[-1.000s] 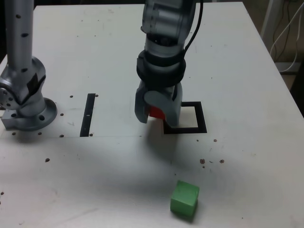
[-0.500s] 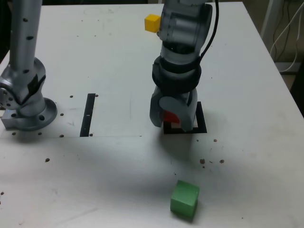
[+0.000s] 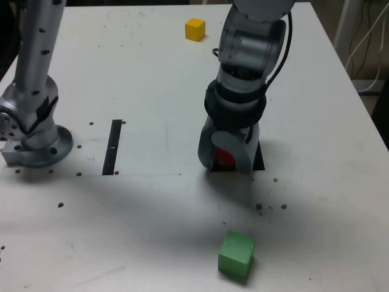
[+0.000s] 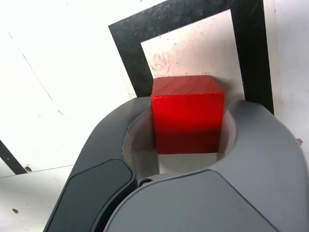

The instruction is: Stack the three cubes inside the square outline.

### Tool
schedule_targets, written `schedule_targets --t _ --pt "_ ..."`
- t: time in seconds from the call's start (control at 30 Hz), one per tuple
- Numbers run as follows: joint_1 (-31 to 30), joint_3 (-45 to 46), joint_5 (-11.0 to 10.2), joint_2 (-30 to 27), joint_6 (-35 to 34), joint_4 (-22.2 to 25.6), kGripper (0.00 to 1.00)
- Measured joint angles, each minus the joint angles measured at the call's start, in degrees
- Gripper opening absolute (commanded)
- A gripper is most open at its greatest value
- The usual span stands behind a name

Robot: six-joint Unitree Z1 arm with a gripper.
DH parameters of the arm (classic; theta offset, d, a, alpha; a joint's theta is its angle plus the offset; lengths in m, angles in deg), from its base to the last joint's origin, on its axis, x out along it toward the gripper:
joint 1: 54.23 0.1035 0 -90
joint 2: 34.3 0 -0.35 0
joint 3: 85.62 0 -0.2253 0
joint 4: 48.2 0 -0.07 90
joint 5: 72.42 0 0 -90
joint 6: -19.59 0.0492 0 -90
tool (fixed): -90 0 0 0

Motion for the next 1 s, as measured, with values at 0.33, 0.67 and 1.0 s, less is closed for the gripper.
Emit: schedule_targets --t 0.33,0.67,1.0 --pt "0.03 -0.01 -0.12 -2.61 0.69 0.26 0.99" --pt "3.01 -0.04 -2.23 -11.73 3.73 5.55 0.99" --pt "14.85 -0.08 -5.53 -15.47 13.40 9.41 0.99"
